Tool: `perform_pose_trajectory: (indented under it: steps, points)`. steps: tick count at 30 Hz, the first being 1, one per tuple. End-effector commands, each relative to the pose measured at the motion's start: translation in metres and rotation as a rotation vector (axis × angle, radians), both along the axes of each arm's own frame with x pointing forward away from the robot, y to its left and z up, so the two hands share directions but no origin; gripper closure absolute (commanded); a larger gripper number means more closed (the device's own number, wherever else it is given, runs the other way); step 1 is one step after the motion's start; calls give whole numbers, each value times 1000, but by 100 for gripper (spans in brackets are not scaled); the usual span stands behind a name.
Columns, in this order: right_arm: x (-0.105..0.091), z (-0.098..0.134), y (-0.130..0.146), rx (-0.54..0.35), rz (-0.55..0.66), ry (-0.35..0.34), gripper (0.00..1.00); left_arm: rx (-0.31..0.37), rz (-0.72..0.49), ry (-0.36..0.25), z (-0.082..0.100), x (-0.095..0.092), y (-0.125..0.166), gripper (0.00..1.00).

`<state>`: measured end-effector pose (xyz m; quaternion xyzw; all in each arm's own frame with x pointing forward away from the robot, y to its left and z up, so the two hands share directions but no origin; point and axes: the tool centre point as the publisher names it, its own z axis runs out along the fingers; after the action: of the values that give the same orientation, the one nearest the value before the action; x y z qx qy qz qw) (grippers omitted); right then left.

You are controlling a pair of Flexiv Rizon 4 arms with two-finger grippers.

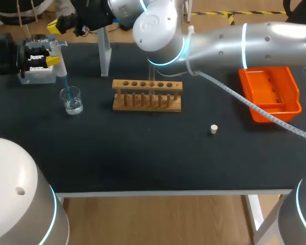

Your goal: Invert the test tube, pick up the pipette, mount the tip to pipette, aspirate from beaker and dispense into the tube, eject the tip, return the pipette, and cap with the stopper.

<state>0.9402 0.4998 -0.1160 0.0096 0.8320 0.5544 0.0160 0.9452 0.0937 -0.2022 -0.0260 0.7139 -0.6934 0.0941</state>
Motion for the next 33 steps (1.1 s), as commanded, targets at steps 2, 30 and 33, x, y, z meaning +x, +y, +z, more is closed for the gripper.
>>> perform_pose_trajectory:
  steps: [2,30,33]
  points:
    - [3,1,8,-15,2,2,100,0,-1,-1,0,0,0,100]
    - [6,-11,8,-48,-12,4,100,0,-1,-1,0,0,0,100]
    - [7,-13,7,-51,-14,6,100,0,-1,-1,0,0,0,100]
